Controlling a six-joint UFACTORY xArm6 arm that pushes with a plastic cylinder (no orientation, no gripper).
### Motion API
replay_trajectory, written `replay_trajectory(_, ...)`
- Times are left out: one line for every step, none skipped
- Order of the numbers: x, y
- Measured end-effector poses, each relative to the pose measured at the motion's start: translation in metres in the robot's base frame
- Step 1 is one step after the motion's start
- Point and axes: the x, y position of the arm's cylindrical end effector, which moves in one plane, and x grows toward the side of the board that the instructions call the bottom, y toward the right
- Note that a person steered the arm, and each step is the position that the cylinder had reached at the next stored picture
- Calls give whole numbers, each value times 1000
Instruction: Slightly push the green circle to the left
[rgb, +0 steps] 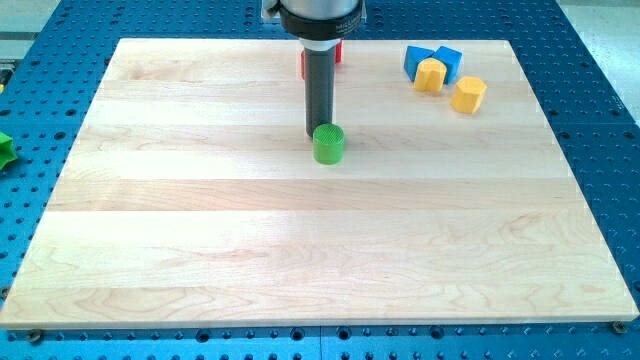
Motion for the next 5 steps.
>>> replay_trajectory(0, 13)
replay_trajectory(-24, 11)
replay_trajectory(-2, 64)
replay_trajectory(30, 39)
replay_trajectory(31, 21)
